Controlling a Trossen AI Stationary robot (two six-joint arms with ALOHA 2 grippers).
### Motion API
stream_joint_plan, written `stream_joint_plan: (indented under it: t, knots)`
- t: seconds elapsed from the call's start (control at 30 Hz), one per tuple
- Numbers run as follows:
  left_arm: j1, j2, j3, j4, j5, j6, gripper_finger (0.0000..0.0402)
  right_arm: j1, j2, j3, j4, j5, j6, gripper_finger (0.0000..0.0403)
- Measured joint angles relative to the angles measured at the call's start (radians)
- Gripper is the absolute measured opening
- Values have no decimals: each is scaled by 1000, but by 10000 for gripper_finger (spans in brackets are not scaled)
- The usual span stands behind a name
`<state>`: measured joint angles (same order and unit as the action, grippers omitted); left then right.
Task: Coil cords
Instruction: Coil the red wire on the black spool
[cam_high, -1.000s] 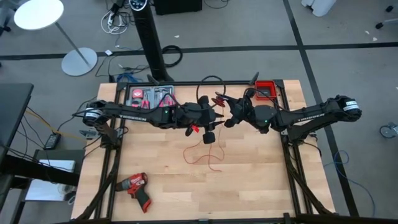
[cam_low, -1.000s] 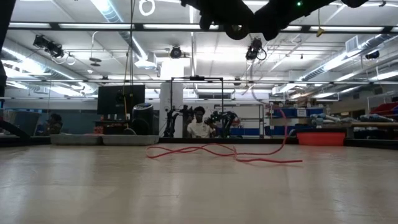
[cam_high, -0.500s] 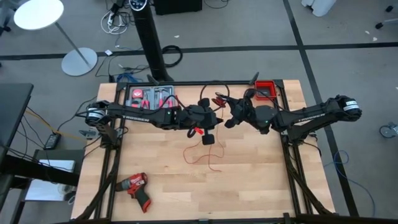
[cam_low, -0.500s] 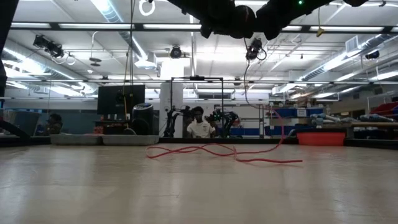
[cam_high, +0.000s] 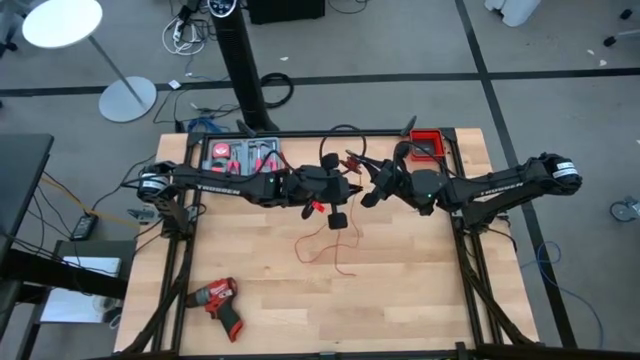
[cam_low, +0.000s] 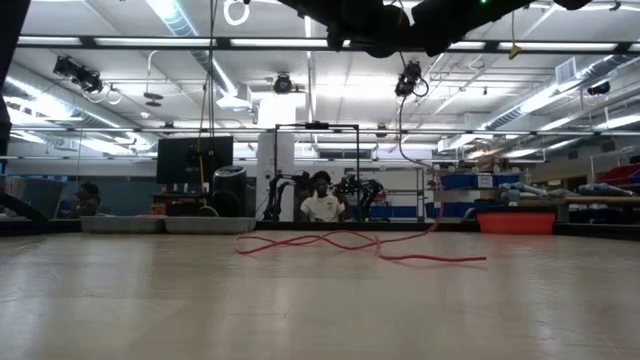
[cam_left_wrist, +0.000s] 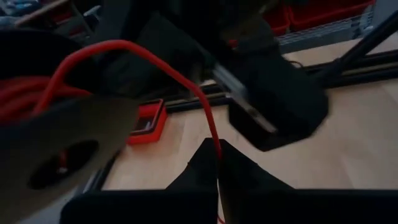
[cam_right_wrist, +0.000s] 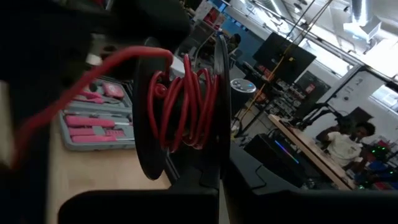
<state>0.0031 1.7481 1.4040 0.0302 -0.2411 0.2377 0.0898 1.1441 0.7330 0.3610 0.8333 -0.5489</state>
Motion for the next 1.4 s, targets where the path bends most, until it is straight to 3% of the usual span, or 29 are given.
stream_joint_plan:
  t: [0.23, 0.43, 0.67, 0.93, 1.4]
  knots:
    - [43, 31, 0, -19, -10, 20, 0, 18, 1, 0, 4, -18, 21, 1]
    - [55, 43, 0, 7, -82, 48, 0, 46, 1, 0, 10, -5, 36, 0]
    - [37, 39, 0, 12, -247, 179, 0, 81, -18, 0, -7, 42, 32, 0]
    - [26, 39, 0, 94, -349, 291, 0, 85, -42, 0, -27, 42, 71, 0]
    - [15, 62, 0, 152, -199, 143, 1, 87, -43, 0, 56, 30, 78, 0]
